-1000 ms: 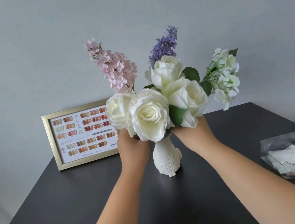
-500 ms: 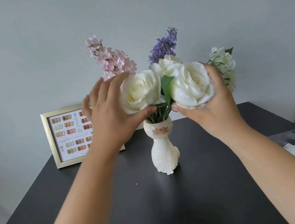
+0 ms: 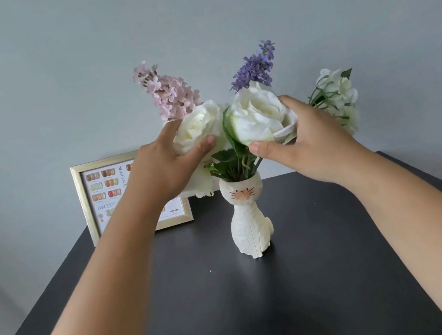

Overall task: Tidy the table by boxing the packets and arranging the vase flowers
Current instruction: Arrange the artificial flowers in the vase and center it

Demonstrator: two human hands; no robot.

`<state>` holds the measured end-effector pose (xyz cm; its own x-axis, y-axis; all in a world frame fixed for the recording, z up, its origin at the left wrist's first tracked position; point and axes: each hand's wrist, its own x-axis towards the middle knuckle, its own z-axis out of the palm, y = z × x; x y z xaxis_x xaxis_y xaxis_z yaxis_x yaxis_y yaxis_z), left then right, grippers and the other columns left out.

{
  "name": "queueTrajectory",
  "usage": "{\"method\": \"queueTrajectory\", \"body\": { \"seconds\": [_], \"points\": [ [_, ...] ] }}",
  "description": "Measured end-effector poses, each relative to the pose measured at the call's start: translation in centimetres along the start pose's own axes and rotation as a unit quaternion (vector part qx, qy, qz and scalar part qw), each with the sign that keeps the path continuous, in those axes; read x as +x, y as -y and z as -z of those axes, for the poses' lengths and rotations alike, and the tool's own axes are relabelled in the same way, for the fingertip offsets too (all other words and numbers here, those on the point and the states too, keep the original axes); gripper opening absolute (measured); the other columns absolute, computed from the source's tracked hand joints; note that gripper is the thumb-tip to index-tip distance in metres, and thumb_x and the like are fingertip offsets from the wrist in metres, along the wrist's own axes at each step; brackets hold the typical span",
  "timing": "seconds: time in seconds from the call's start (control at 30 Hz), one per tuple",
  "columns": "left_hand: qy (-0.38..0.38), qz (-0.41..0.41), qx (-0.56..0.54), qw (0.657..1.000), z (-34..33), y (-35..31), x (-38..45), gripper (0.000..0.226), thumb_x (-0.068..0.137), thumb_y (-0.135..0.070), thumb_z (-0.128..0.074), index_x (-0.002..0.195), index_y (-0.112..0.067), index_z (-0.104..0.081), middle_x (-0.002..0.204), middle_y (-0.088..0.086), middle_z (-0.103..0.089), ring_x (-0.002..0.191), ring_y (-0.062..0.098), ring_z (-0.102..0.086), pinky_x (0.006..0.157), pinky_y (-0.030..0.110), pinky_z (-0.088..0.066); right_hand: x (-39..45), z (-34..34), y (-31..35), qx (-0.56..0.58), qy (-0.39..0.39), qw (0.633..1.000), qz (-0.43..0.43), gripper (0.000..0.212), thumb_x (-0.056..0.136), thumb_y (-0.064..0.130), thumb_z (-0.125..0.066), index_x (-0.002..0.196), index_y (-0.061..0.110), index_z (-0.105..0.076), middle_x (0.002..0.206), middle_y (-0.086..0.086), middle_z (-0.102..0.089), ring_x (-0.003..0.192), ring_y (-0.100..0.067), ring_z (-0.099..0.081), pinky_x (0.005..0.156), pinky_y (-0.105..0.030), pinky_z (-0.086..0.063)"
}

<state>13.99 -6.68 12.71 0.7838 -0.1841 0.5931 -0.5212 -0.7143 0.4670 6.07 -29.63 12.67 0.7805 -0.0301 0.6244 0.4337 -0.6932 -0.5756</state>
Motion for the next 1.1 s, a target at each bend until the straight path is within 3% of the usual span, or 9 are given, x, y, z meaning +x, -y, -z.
{"method": "queueTrajectory", "body": {
  "seconds": [0.13,0.23,0.33,0.5,0.63,0.73,0.8,0.93,1.1],
  "points": [
    [0.002,0.046,-0.026,0.999,0.0,-0.1,0.0,0.066,0.077,-0.080,-0.045,0.129,-0.039,-0.049,0.090,0.000,-0.069,0.093,0.027,-0.063,0.082,0.044,-0.053,0.2,-0.7,0.5,-0.010,0.038,0.999,-0.023,0.067,0.073,0.053,-0.072,0.130,0.026,-0.049,0.112,0.010,-0.065,0.101,-0.008,-0.061,0.082,-0.025,-0.049],
    [0.015,0.075,-0.038,0.996,-0.1,-0.3,0.1,0.066,0.079,-0.077,-0.045,0.131,-0.037,-0.048,0.092,0.002,-0.068,0.096,0.029,-0.061,0.084,0.043,-0.051,0.4,-1.8,0.9,-0.051,0.037,0.998,-0.026,0.055,0.071,0.054,-0.073,0.111,0.022,-0.055,0.089,0.012,-0.062,0.078,-0.003,-0.059,0.060,-0.015,-0.044],
    [0.023,0.105,-0.049,0.993,0.3,-0.7,0.4,0.067,0.077,-0.076,-0.050,0.130,-0.036,-0.052,0.106,0.004,-0.069,0.102,0.029,-0.062,0.090,0.047,-0.052,0.2,-2.8,1.0,-0.049,0.042,0.998,-0.028,0.044,0.070,0.050,-0.076,0.099,0.023,-0.056,0.087,0.010,-0.066,0.076,-0.006,-0.062,0.061,-0.025,-0.051],
    [0.033,0.117,-0.085,0.989,1.2,-1.2,0.7,0.043,0.081,-0.062,-0.059,0.104,-0.025,-0.060,0.093,0.005,-0.071,0.078,0.027,-0.070,0.074,0.046,-0.060,-1.3,-4.5,1.3,-0.120,0.024,0.992,0.023,0.035,0.082,0.041,-0.066,0.101,0.021,-0.046,0.097,0.005,-0.058,0.081,-0.020,-0.058,0.064,-0.035,-0.049],
    [0.025,0.121,-0.134,0.983,1.3,-1.0,0.1,0.032,0.083,-0.054,-0.063,0.091,-0.024,-0.056,0.070,0.004,-0.073,0.048,0.018,-0.069,0.048,0.032,-0.058,-2.1,-5.0,1.2,-0.143,0.055,0.988,0.014,0.059,0.086,0.045,-0.061,0.133,0.018,-0.036,0.128,-0.003,-0.049,0.099,-0.026,-0.059,0.075,-0.041,-0.051],
    [-0.002,0.124,-0.169,0.978,0.8,-0.6,-0.8,0.034,0.079,-0.057,-0.064,0.093,-0.027,-0.056,0.070,0.003,-0.075,0.056,0.022,-0.071,0.057,0.044,-0.061,-2.6,-3.6,1.5,-0.122,0.077,0.989,-0.012,0.084,0.073,0.073,-0.056,0.141,0.035,-0.024,0.142,0.004,-0.039,0.121,-0.017,-0.047,0.088,-0.034,-0.043],
    [-0.035,0.119,-0.181,0.976,0.4,-0.3,-1.5,0.032,0.079,-0.058,-0.063,0.095,-0.032,-0.055,0.071,0.001,-0.074,0.061,0.020,-0.070,0.064,0.050,-0.060,-2.1,-2.0,2.0,-0.098,0.026,0.995,-0.017,0.083,0.072,0.083,-0.042,0.141,0.041,-0.023,0.142,0.003,-0.039,0.124,-0.016,-0.044,0.087,-0.033,-0.036],
    [-0.120,0.114,-0.206,0.964,-0.9,-0.4,-3.4,0.032,0.078,-0.064,-0.058,0.100,-0.042,-0.052,0.074,-0.002,-0.070,0.059,0.003,-0.063,0.057,0.040,-0.054,2.5,1.3,1.7,-0.073,-0.094,0.993,-0.020,0.051,0.090,0.049,-0.047,0.138,0.031,-0.043,0.131,-0.004,-0.051,0.109,-0.020,-0.055,0.085,-0.026,-0.033],
    [-0.174,0.080,-0.311,0.931,-2.9,-0.9,-6.5,0.022,0.085,-0.057,-0.057,0.103,-0.045,-0.052,0.091,-0.015,-0.067,0.076,0.001,-0.064,0.064,0.023,-0.051,8.5,2.3,0.4,-0.195,0.133,0.964,-0.121,0.062,0.083,0.024,-0.061,0.141,0.029,-0.039,0.137,-0.005,-0.049,0.113,-0.022,-0.051,0.085,-0.029,-0.039]
  ]
}}
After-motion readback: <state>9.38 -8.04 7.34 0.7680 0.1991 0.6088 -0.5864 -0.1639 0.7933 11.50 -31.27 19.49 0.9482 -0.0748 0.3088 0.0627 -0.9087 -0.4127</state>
